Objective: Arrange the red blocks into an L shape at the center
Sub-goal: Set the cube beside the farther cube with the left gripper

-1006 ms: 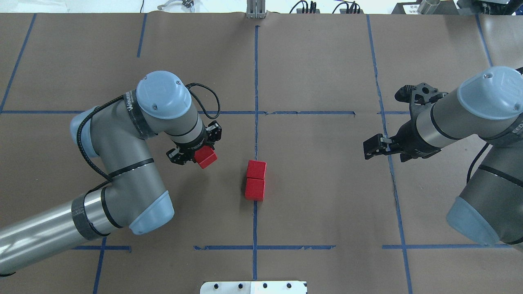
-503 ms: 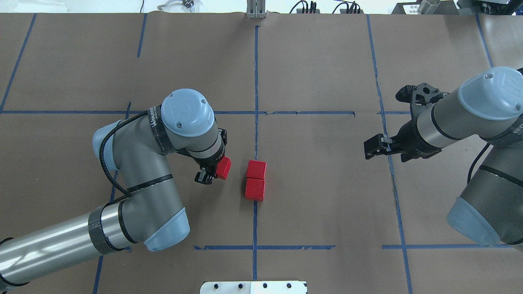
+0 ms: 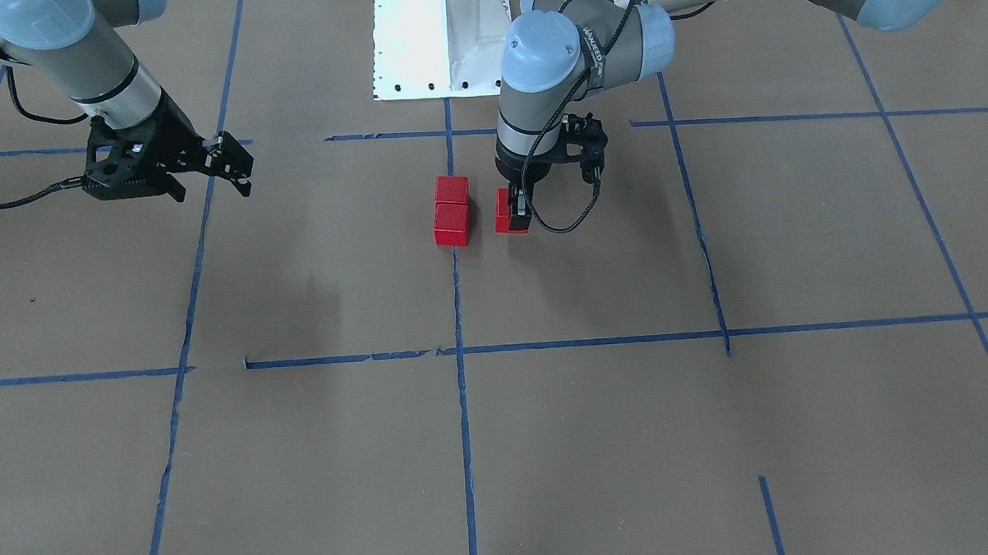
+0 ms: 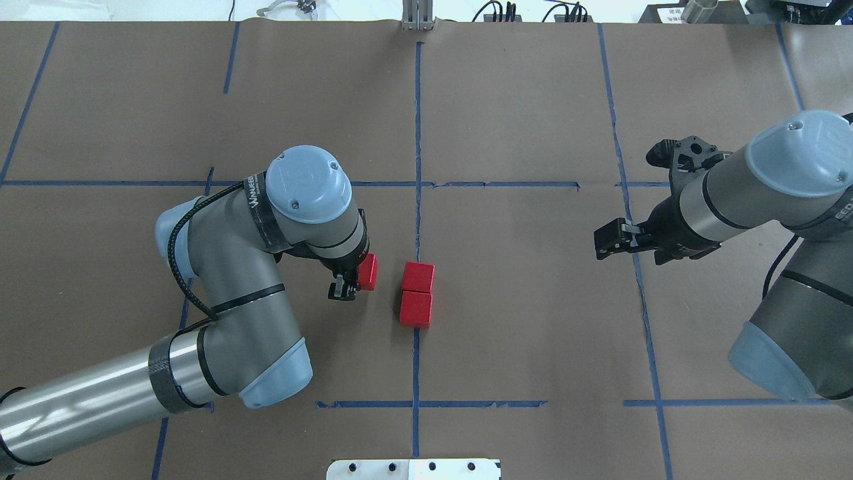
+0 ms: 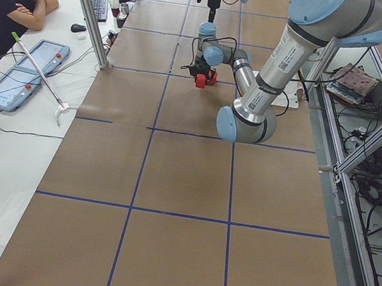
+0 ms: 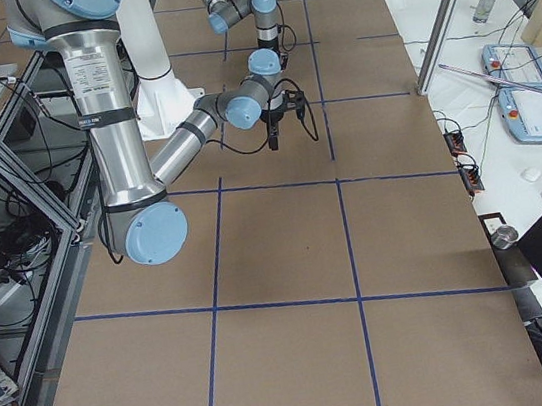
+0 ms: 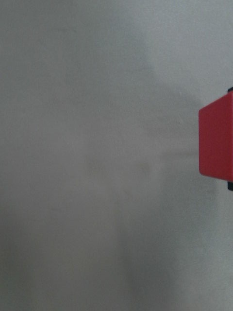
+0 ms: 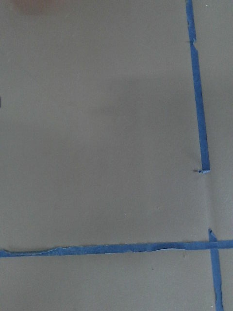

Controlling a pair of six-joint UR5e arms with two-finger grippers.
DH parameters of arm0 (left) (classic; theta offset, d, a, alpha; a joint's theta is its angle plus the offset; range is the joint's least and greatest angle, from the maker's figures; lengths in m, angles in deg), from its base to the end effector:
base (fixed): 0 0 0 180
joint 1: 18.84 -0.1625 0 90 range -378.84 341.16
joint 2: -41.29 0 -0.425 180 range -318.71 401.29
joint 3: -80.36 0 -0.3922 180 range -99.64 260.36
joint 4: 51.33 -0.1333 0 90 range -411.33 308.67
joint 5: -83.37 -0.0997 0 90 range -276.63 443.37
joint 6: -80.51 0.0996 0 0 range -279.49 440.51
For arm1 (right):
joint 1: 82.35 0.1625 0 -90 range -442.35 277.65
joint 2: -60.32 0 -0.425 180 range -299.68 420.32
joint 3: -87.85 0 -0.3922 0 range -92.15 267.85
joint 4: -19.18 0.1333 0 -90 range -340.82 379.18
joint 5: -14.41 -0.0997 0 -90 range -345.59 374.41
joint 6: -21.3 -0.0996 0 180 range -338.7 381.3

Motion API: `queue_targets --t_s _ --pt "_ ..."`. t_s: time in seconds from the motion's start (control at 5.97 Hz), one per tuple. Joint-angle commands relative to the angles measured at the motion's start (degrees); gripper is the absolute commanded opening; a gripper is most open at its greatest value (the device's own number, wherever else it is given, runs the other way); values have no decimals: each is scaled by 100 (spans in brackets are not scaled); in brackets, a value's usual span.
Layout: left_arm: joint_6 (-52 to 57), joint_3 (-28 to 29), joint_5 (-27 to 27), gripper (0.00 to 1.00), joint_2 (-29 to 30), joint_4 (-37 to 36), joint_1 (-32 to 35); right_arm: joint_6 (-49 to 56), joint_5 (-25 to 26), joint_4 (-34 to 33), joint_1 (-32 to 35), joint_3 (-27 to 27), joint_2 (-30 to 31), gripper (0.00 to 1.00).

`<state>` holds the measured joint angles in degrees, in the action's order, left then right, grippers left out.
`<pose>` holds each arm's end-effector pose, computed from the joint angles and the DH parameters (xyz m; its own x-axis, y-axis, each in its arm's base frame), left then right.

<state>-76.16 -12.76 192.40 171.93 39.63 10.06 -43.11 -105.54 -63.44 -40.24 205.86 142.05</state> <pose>0.5616 -0.4252 0.2105 0.0113 -0.9978 -0.0659 0.6726 0.0563 -0.7379 -0.3216 -0.4033 0.3446 0.6246 0.0601 0.7787 -0.0616 0.9977 -0.0276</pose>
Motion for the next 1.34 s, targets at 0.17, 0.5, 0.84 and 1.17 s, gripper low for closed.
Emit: queue_targets --t_s 0.17,0.5,0.84,1.17 --pt "-198 488 -75 2 295 186 -60 -1 -29 0 -1 20 44 100" --pt "-206 497 -84 3 304 186 -192 -1 -20 0 -1 3 44 100" --pt "-224 506 -92 3 304 186 -210 -1 -11 0 -1 21 44 100" --pt "-241 541 -93 4 321 186 -227 -1 -2 0 -1 21 44 100"
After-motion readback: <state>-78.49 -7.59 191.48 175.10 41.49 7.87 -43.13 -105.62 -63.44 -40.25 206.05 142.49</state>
